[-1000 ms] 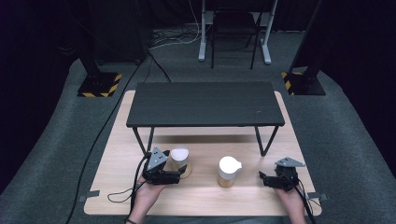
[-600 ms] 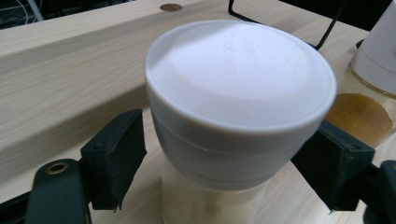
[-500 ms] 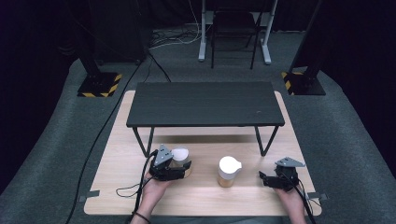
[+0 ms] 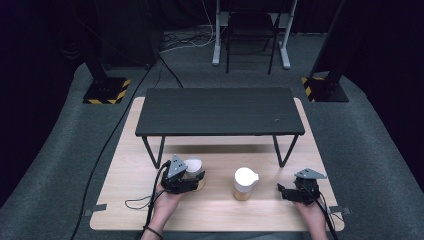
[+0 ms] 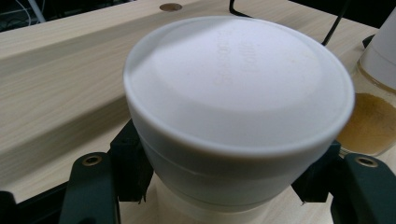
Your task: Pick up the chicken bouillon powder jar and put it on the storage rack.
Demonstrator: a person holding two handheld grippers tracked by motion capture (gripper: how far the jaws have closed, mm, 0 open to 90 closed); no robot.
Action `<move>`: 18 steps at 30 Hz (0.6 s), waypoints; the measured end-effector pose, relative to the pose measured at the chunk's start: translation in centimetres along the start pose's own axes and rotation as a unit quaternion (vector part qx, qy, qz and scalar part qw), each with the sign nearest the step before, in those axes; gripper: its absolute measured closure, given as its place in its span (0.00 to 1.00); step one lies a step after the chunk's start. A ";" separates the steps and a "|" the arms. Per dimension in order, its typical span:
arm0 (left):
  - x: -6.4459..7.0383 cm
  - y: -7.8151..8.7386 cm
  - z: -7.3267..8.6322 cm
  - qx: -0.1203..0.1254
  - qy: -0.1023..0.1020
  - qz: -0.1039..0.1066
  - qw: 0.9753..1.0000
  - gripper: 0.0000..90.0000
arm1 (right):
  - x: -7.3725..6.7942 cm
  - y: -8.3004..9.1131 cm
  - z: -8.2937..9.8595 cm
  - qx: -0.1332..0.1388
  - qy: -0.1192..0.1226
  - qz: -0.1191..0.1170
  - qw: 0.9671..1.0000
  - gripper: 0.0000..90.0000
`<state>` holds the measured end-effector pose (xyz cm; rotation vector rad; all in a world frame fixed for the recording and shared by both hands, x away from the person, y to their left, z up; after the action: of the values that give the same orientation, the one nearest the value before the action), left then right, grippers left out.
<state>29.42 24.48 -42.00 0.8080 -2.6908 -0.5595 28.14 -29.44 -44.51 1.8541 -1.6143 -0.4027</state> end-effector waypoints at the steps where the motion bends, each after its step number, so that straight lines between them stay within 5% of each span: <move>1: 0.0 0.0 0.0 -0.001 0.000 0.000 1.000 0.39 | 0.0 0.0 0.0 0.000 0.000 0.000 1.000 0.14; 18: 0.9 3.2 -1.8 0.024 -0.013 0.004 1.000 0.38 | 0.0 0.0 0.0 0.000 0.000 0.000 1.000 0.14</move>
<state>27.84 25.93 -38.89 0.8081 -2.7402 -0.5094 28.15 -29.44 -44.51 1.8543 -1.6134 -0.4020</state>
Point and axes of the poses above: each handheld gripper's, and its own axes: y roughly backward along the jaws, z roughly out of its underside, x roughly to its right, the point moved 2 cm from there along -y, roughly forward along the jaws, and after that the axes turned 15 degrees about z, right-handed, at the moved point
